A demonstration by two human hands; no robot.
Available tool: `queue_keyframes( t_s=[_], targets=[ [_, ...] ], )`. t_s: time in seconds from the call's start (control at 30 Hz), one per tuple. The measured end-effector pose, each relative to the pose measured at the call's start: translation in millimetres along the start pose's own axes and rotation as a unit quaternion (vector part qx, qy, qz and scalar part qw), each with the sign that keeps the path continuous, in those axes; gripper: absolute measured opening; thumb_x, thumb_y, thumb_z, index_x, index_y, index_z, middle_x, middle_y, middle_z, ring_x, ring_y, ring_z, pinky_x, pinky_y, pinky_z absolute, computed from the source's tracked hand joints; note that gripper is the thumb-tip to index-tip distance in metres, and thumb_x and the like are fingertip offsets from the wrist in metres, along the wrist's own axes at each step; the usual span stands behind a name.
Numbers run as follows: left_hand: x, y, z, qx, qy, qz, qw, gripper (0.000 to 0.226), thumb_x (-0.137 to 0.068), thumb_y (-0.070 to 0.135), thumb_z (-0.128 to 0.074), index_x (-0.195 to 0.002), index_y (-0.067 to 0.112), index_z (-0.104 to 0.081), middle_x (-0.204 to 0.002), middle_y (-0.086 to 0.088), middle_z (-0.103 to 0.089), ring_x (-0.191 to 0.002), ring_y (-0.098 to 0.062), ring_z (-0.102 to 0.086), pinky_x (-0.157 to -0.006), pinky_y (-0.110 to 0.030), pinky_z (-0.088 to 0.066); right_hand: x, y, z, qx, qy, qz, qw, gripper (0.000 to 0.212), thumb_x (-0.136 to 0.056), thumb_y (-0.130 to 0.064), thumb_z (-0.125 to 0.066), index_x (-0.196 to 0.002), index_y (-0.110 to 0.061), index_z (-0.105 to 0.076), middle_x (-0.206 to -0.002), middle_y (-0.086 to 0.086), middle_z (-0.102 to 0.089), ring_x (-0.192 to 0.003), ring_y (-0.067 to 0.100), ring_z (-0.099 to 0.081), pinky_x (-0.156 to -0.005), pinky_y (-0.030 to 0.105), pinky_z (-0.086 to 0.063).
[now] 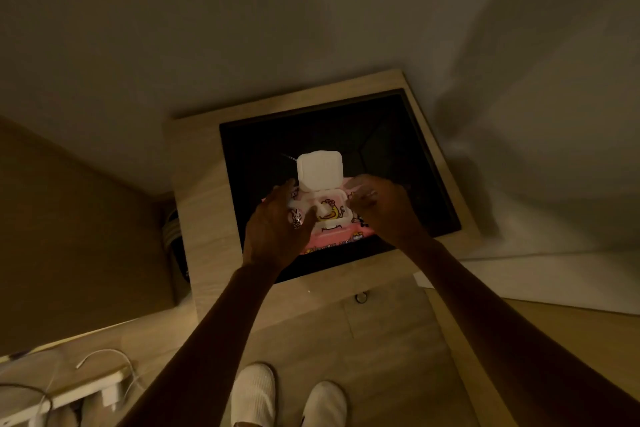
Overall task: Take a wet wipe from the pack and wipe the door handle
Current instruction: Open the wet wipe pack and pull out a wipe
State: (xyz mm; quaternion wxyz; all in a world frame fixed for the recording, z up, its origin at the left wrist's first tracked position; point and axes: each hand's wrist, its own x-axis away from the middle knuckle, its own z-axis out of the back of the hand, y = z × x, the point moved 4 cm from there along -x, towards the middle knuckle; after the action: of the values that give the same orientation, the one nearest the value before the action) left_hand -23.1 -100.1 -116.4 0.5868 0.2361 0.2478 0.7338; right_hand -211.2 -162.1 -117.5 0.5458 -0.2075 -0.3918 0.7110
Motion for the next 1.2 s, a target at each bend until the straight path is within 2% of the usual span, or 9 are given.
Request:
queue_keyframes(
  t_s=[0.07, 0.1, 0.2, 0.37, 0.53, 0.67, 0.8, 1.0, 1.2],
  targets=[
    [0.6, -1.8, 1.4, 0.019, -0.007, -0.003, 1.0, 0.066, -0.081, 0.038, -0.07, -0.139, 0.018, -0.044, -0.132, -0.005, -0.059, -0.118, -0.021, -0.057, -0.094, -0.039, -0.053, 0.0, -2.1, -3.5, 0.02, -0.007, 0.022, 1.0, 0.022, -0.087, -0.016, -0.07, -0.107, -0.008, -0.068, -0.094, 0.008, -0.071, -0.073, -0.003, -0.058, -0.072, 0.013, -0.049],
    [0.6, -2.4, 1.9, 0.028, -0.015, -0.016, 0.999, 0.067, -0.081, 0.036, -0.071, -0.139, 0.019, -0.044, -0.132, -0.004, -0.059, -0.117, -0.02, -0.058, -0.094, -0.039, -0.053, -0.3, -4.1, -5.7, 0.036, -0.012, 0.038, 0.999, 0.024, -0.085, -0.019, -0.072, -0.107, -0.011, -0.069, -0.099, 0.006, -0.071, -0.079, -0.002, -0.059, -0.078, 0.013, -0.049],
    [0.6, -6.1, 3.5, 0.05, -0.049, -0.034, 0.997, 0.067, -0.081, 0.032, -0.071, -0.141, 0.022, -0.042, -0.134, -0.003, -0.057, -0.121, -0.02, -0.055, -0.096, -0.043, -0.052, -0.8, -12.9, -11.8, 0.07, -0.017, 0.087, 0.994, 0.027, -0.082, -0.029, -0.075, -0.106, -0.017, -0.072, -0.105, 0.0, -0.072, -0.096, 0.005, -0.053, -0.087, 0.031, -0.044],
    [-2.8, -9.4, 4.0, -0.007, -0.101, -0.034, 0.994, 0.069, -0.084, 0.039, -0.067, -0.145, 0.031, -0.035, -0.148, -0.002, -0.042, -0.137, -0.022, -0.038, -0.107, -0.046, -0.041, -3.3, -14.1, -22.0, 0.121, -0.039, 0.04, 0.991, 0.036, -0.078, -0.041, -0.074, -0.11, -0.025, -0.072, -0.111, 0.007, -0.065, -0.106, 0.02, -0.052, -0.088, 0.036, -0.047],
    [-7.0, -9.7, 6.0, -0.045, -0.127, -0.031, 0.99, 0.072, -0.083, 0.05, -0.064, -0.145, 0.031, -0.034, -0.152, 0.0, -0.037, -0.139, -0.019, -0.035, -0.111, -0.039, -0.035, 1.5, -30.3, -18.9, 0.078, 0.012, 0.09, 0.993, 0.015, -0.085, -0.019, -0.072, -0.09, -0.006, -0.077, -0.089, 0.01, -0.075, -0.088, 0.024, -0.064, -0.077, 0.036, -0.052],
    [-9.9, -7.6, 6.6, -0.079, -0.146, -0.033, 0.986, 0.074, -0.082, 0.055, -0.061, -0.146, 0.032, -0.031, -0.152, -0.001, -0.035, -0.137, -0.019, -0.037, -0.109, -0.041, -0.038, 2.9, -31.6, -11.1, 0.039, 0.043, 0.057, 0.997, 0.015, -0.088, -0.014, -0.069, -0.093, -0.002, -0.076, -0.087, 0.011, -0.076, -0.076, 0.016, -0.07, -0.075, 0.04, -0.058],
    [-13.5, -4.1, 5.7, -0.127, -0.164, -0.038, 0.977, 0.074, -0.083, 0.057, -0.057, -0.147, 0.032, -0.029, -0.153, -0.003, -0.033, -0.138, -0.022, -0.035, -0.109, -0.043, -0.036, 6.5, -37.7, -1.4, 0.001, 0.076, 0.061, 0.995, 0.013, -0.087, -0.009, -0.069, -0.092, 0.001, -0.075, -0.085, 0.016, -0.075, -0.076, 0.025, -0.072, -0.073, 0.045, -0.059],
    [-16.1, 3.4, 1.7, -0.177, -0.175, -0.034, 0.968, 0.075, -0.081, 0.061, -0.056, -0.145, 0.03, -0.031, -0.151, -0.007, -0.036, -0.131, -0.024, -0.045, -0.103, -0.045, -0.043, 11.6, -50.6, 8.3, -0.038, 0.084, 0.064, 0.994, 0.013, -0.09, -0.004, -0.064, -0.094, 0.005, -0.072, -0.086, 0.016, -0.074, -0.079, 0.023, -0.072, -0.074, 0.037, -0.059],
    [-12.6, 6.9, 1.1, -0.193, -0.161, -0.036, 0.967, 0.072, -0.082, 0.059, -0.058, -0.142, 0.028, -0.034, -0.149, -0.008, -0.038, -0.13, -0.026, -0.045, -0.102, -0.044, -0.042, 12.8, -65.3, 31.7, -0.124, 0.161, 0.015, 0.979, 0.014, -0.093, -0.005, -0.059, -0.102, 0.001, -0.068, -0.094, 0.011, -0.072, -0.083, 0.011, -0.069, -0.07, 0.014, -0.054]
  ],
)
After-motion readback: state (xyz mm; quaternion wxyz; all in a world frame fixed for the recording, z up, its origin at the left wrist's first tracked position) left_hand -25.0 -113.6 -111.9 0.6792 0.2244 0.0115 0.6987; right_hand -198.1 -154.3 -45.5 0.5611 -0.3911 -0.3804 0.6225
